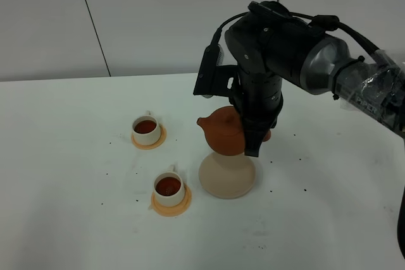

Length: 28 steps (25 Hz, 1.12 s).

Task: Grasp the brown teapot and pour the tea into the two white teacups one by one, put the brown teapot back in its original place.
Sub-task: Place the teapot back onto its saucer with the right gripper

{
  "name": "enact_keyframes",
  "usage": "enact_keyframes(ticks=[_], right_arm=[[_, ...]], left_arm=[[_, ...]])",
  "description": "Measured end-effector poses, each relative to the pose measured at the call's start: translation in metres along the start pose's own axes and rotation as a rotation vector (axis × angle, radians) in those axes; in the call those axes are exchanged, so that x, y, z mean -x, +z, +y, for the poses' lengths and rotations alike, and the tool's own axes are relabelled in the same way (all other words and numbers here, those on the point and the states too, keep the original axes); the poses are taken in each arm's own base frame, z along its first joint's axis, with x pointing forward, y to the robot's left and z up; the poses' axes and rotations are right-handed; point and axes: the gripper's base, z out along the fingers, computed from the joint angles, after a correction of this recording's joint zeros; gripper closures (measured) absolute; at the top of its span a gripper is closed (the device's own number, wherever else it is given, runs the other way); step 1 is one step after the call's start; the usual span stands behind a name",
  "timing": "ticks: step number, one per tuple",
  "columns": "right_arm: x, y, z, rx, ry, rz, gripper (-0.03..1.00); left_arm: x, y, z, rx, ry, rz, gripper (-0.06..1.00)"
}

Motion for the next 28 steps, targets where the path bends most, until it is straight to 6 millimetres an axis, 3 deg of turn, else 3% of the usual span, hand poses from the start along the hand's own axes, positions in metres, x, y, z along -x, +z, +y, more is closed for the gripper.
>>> enact_keyframes(ticks=[16, 28], right_arm=[[-0.007, 0.055, 0.021, 0.004, 0.053, -0.055, 0.87], [-0.009, 0.066, 0.030, 0.041, 0.074, -0.063, 0.87]], left_arm=[[0.000, 0.000, 0.000, 0.000, 0.000, 0.000, 0.70], [0.000, 0.000, 0.000, 0.000, 0.000, 0.000, 0.70]])
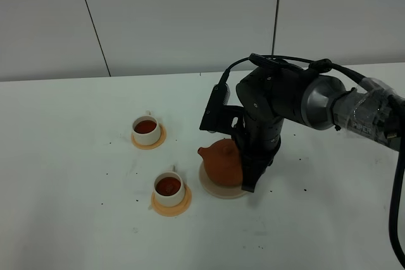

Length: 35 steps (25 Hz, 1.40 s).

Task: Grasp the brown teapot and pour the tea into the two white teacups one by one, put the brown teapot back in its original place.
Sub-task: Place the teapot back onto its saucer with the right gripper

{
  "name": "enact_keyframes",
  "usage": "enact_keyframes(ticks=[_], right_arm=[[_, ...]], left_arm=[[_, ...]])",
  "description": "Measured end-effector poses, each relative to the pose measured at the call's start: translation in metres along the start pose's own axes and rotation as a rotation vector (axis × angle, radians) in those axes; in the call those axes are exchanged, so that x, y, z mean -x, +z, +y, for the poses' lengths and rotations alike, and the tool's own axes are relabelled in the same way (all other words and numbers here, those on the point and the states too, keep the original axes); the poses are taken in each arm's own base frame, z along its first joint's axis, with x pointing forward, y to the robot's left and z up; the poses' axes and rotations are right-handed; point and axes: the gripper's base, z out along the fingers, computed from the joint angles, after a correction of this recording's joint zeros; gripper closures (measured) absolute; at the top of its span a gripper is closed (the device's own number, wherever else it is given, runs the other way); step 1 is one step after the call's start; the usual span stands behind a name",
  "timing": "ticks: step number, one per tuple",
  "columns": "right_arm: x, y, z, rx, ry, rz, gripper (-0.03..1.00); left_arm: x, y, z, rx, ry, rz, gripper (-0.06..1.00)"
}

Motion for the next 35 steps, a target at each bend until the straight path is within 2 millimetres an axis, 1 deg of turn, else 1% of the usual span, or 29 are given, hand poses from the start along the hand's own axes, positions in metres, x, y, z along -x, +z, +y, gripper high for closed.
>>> enact_keyframes(ticks=[12, 19, 35], right_arm=[[0.0028, 0.0001, -0.0003, -0.004, 0.012, -0.031, 0.87], [-0.0020, 0.0091, 0.0053, 0.001, 0.013, -0.029, 0.87], [-0.0032, 0.0092, 0.0063, 0.008, 0.015, -0.020, 0.86]], left_arm=[[0.0000, 0.0000, 0.0000, 0.000, 0.000, 0.000, 0.70], [0.0000, 0.0000, 0.0000, 0.000, 0.000, 0.000, 0.70], [0.0000, 0.0000, 0.0000, 0.000, 0.000, 0.000, 0.70]])
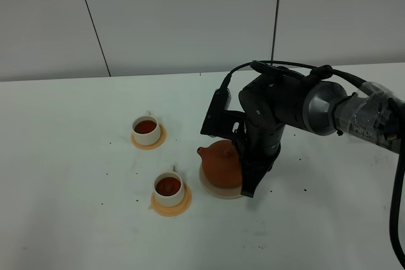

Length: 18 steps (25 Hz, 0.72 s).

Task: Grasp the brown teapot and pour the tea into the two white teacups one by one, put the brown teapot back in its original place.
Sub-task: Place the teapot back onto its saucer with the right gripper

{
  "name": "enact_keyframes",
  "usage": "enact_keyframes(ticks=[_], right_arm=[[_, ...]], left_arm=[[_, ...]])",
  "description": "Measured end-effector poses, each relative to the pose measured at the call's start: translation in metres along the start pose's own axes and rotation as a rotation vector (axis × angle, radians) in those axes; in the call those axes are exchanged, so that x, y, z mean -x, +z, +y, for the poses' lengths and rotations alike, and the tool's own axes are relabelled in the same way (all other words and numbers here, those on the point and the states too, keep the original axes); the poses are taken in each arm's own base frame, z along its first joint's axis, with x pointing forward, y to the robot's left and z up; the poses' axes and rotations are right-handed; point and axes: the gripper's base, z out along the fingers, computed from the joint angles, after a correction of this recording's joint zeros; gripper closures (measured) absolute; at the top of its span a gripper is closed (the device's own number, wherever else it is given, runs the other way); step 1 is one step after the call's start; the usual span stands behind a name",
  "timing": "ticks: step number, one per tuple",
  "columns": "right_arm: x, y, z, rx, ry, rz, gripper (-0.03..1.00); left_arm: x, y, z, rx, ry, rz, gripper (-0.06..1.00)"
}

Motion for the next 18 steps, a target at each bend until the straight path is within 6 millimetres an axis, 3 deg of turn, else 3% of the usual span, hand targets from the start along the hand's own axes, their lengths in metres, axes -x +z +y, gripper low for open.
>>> enact_keyframes(ticks=[10, 15, 18], right_arm=[[0.000, -0.002, 0.000, 0.006, 0.015, 0.001, 0.63], [0.000, -0.004, 0.000, -0.001, 0.027, -0.008, 0.61], [0.002, -0.017, -0.004, -0.034, 0.030, -0.034, 0.60]], left_arm=[[0.000, 0.000, 0.000, 0.000, 0.000, 0.000, 0.70], [0.000, 0.000, 0.000, 0.000, 0.000, 0.000, 0.70], [0.000, 0.000, 0.000, 0.000, 0.000, 0.000, 0.70]])
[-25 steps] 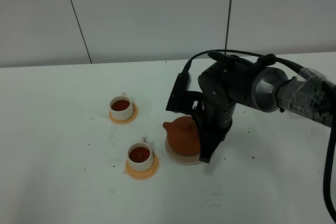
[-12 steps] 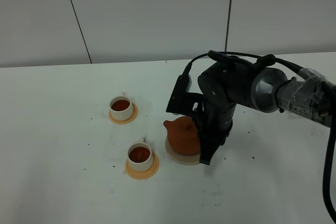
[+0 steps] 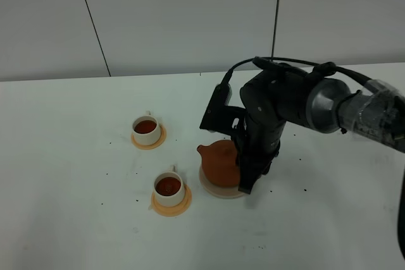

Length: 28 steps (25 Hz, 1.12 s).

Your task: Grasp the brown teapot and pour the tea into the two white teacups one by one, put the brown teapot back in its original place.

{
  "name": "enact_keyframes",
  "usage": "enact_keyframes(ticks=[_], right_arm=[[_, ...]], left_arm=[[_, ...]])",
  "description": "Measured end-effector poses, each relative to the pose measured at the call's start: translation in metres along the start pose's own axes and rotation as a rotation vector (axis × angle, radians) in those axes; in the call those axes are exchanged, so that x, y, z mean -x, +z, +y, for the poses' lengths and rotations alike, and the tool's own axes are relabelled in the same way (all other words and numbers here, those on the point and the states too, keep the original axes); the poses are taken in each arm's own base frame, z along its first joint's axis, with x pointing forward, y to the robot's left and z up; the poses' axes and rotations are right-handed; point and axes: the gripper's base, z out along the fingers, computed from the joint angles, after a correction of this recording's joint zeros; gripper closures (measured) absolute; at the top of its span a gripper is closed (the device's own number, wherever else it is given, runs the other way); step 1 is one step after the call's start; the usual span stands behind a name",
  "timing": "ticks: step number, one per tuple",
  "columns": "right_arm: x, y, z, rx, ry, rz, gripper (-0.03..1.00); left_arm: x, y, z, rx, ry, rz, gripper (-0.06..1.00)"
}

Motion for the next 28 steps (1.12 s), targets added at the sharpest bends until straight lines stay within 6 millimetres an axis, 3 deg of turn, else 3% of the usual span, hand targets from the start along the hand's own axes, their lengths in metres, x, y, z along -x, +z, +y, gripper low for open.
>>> enact_keyframes(ticks=[7, 13, 21, 24, 28], right_arm=[[-0.005, -0.065, -0.019, -0.192, 0.104, -0.042, 0.61], [-0.028, -0.145, -0.021, -0.297, 0.252, -0.228, 0.63], [-0.123, -0.231, -0.003, -0.500, 0.608, -0.611, 0.72], [-0.159, -0.274, -0.002, -0.610, 0.772, -0.757, 0.75], [-0.207, -0.302, -0.006, -0.755, 0.932, -0.735, 0.75]], left_arm=[[0.000, 0.000, 0.000, 0.000, 0.000, 0.000, 0.70], [0.000, 0.000, 0.000, 0.000, 0.000, 0.000, 0.70], [0.000, 0.000, 0.000, 0.000, 0.000, 0.000, 0.70], [0.000, 0.000, 0.000, 0.000, 0.000, 0.000, 0.70], [0.000, 0.000, 0.000, 0.000, 0.000, 0.000, 0.70]])
